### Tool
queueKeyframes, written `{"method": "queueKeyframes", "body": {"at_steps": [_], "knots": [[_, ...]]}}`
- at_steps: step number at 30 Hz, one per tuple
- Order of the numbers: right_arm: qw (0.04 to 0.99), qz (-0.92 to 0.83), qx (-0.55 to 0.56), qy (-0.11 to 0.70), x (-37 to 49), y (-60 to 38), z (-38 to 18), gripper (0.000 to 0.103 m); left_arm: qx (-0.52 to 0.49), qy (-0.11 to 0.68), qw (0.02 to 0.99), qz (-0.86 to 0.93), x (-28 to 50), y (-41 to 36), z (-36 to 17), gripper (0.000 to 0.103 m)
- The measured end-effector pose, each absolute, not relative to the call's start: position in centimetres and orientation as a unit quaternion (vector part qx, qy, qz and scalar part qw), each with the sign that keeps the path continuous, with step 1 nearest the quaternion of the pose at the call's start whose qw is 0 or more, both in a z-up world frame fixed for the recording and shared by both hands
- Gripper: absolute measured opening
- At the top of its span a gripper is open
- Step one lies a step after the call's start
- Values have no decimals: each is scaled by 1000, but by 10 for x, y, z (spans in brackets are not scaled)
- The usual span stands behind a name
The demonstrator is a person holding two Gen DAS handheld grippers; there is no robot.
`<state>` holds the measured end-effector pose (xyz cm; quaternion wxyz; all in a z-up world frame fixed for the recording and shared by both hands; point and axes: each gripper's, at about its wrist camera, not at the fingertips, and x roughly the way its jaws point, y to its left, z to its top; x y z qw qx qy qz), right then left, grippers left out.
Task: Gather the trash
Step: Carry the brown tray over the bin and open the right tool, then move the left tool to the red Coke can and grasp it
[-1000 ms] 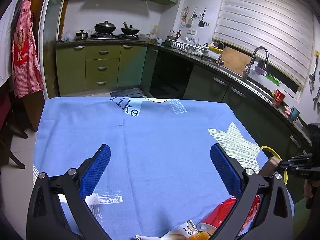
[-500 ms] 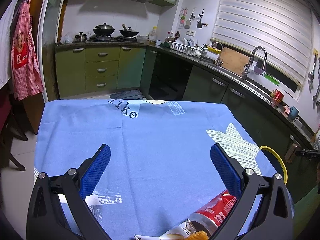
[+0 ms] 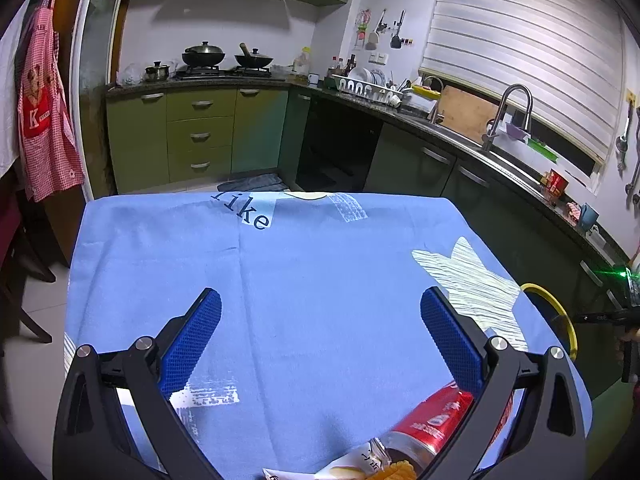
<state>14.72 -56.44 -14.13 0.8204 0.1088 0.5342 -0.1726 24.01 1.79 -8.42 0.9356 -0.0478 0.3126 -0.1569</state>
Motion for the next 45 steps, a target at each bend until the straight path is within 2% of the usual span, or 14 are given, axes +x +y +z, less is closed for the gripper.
{"method": "queueKeyframes", "body": {"at_steps": [5,8,12,15,16,26,30,38,45], "knots": [[828,-168,111,523,142,-563,-133,33,-46,319,933,-159,242,16,-87,98],[836,-151,113,515,137,-554,-125,39,-40,322,932,-163,242,12,-89,98],[846,-128,113,505,130,-537,-115,39,-28,322,927,-189,237,6,-83,98],[852,-115,112,497,124,-529,-109,45,-10,336,914,-225,236,0,-76,98],[855,-111,113,493,121,-527,-107,47,5,346,906,-245,236,-4,-74,98],[858,-82,123,492,117,-515,-111,47,233,398,773,-436,198,-87,-54,98],[855,-76,126,498,117,-514,-118,47,315,407,728,-452,190,-117,-60,98],[852,-72,137,500,112,-520,-125,48,382,462,652,-464,201,-144,-94,98],[849,-67,147,504,113,-522,-133,49,387,493,625,-465,218,-151,-107,98]]}}
